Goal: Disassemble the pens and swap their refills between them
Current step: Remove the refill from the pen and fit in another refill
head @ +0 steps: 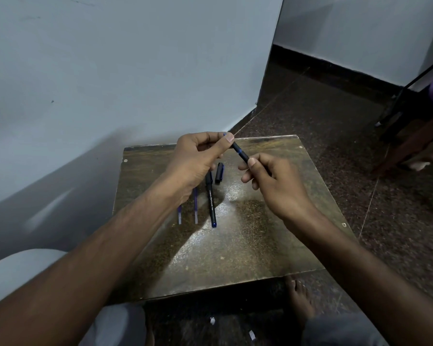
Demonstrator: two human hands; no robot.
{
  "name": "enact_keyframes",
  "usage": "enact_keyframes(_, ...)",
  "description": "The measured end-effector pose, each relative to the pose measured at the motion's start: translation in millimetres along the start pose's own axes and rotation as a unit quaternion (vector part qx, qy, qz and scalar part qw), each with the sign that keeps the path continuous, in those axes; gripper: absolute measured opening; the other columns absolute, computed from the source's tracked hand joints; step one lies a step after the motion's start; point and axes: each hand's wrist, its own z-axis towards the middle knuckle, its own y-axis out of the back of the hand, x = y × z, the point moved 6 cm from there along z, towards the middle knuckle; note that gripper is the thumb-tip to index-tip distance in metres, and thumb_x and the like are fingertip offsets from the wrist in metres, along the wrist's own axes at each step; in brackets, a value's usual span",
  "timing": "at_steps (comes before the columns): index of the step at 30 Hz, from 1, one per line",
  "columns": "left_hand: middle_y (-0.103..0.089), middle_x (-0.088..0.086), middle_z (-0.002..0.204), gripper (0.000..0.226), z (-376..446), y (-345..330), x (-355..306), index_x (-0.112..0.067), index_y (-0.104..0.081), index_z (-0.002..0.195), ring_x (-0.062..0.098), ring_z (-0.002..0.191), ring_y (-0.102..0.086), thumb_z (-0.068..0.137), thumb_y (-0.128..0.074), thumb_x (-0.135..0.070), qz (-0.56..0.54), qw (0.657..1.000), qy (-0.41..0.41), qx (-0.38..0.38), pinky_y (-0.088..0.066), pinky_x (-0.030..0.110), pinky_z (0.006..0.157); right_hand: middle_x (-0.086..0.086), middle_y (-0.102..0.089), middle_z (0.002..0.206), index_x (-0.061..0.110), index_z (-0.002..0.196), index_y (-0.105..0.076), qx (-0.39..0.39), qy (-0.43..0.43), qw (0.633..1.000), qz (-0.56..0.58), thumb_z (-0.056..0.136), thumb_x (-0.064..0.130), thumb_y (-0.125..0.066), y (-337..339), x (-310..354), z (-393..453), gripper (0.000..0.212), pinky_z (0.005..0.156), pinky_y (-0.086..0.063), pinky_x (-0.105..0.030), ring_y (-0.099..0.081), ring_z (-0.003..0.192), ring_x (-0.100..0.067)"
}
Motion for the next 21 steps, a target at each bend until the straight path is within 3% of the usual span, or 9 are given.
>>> enact_keyframes(2, -0.079, -0.01, 0.086, 0.017, 1, -3, 1, -0.027, -0.087, 0.103, 0.002, 0.075, -0.062, 0.094, -0.085, -0.042, -0.005, 1.0, -0.004, -0.001, -0.053, 0.021, 0.065, 0.006, -0.076, 0.087, 0.027, 0.109, -0.074, -0.001, -0.013, 0.999, 0.047, 0.111, 0.036, -0.059, -1, -2, -1, 0.018, 0.07, -0.049, -0.033, -0.063, 0.074, -0.008)
enact_keyframes(5, -0.081, -0.016, 0.083, 0.01, 1, -6, 3, -0.031, -0.087, 0.102, -0.011, 0.069, -0.064, 0.096, -0.083, -0.038, -0.003, 1.0, -0.011, -0.001, -0.052, 0.015, 0.063, 0.005, -0.073, 0.09, 0.031, 0.109, -0.065, -0.024, -0.006, 0.998, 0.061, 0.102, 0.039, -0.073, -1, -1, -2, 0.014, 0.072, -0.05, -0.034, -0.065, 0.08, -0.009)
enact_keyframes(7, -0.082, -0.018, 0.084, 0.008, 1, -7, 5, -0.032, -0.087, 0.104, -0.01, 0.071, -0.064, 0.098, -0.082, -0.035, -0.007, 1.0, -0.011, 0.013, -0.051, 0.014, 0.065, 0.006, -0.07, 0.088, 0.03, 0.103, -0.065, -0.044, -0.004, 0.997, 0.062, 0.104, 0.035, -0.07, -1, 0, -2, 0.007, 0.071, -0.049, -0.036, -0.061, 0.076, -0.01)
enact_keyframes(9, -0.081, -0.016, 0.087, 0.008, 1, -8, 6, -0.033, -0.088, 0.103, -0.001, 0.073, -0.061, 0.098, -0.082, -0.033, -0.013, 1.0, -0.007, 0.022, -0.049, 0.02, 0.067, 0.004, -0.071, 0.086, 0.028, 0.1, -0.069, -0.048, -0.023, 0.996, 0.069, 0.11, 0.038, -0.06, -3, -2, -3, 0.018, 0.068, -0.046, -0.04, -0.055, 0.069, -0.011)
enact_keyframes(11, -0.083, -0.015, 0.093, 0.009, 1, -9, 6, -0.034, -0.088, 0.105, -0.002, 0.074, -0.061, 0.099, -0.081, -0.034, 0.0, 0.999, -0.011, 0.033, -0.049, 0.02, 0.067, -0.003, -0.068, 0.085, 0.022, 0.098, -0.072, -0.044, -0.046, 0.994, 0.09, 0.113, 0.043, -0.052, -5, -4, -3, 0.033, 0.065, -0.041, -0.041, -0.05, 0.064, -0.015)
enact_keyframes(15, -0.083, -0.023, 0.088, 0.01, 3, -10, 5, -0.029, -0.086, 0.109, -0.016, 0.071, -0.064, 0.102, -0.078, -0.027, -0.007, 0.999, -0.024, 0.034, -0.05, 0.007, 0.064, 0.006, -0.068, 0.082, 0.025, 0.106, -0.07, -0.031, -0.021, 0.994, 0.106, 0.104, 0.044, -0.069, -2, 2, -1, 0.019, 0.06, -0.044, -0.026, -0.055, 0.06, 0.001)
enact_keyframes(17, -0.083, -0.025, 0.09, 0.01, 3, -11, 7, -0.029, -0.085, 0.108, -0.018, 0.071, -0.064, 0.103, -0.077, -0.027, -0.01, 0.999, -0.024, 0.038, -0.049, 0.006, 0.064, 0.006, -0.071, 0.084, 0.026, 0.106, -0.071, -0.036, -0.003, 0.996, 0.083, 0.103, 0.037, -0.073, -1, 3, -1, 0.011, 0.063, -0.044, -0.027, -0.058, 0.062, 0.002)
enact_keyframes(21, -0.083, -0.023, 0.089, 0.01, 1, -13, 9, -0.032, -0.085, 0.105, -0.017, 0.071, -0.064, 0.103, -0.077, -0.028, -0.006, 0.999, -0.022, 0.046, -0.048, 0.005, 0.063, 0.005, -0.071, 0.073, 0.023, 0.1, -0.08, -0.034, -0.018, 0.993, 0.115, 0.113, 0.042, -0.053, -4, -1, -3, 0.036, 0.05, -0.037, -0.021, -0.046, 0.049, 0.0)
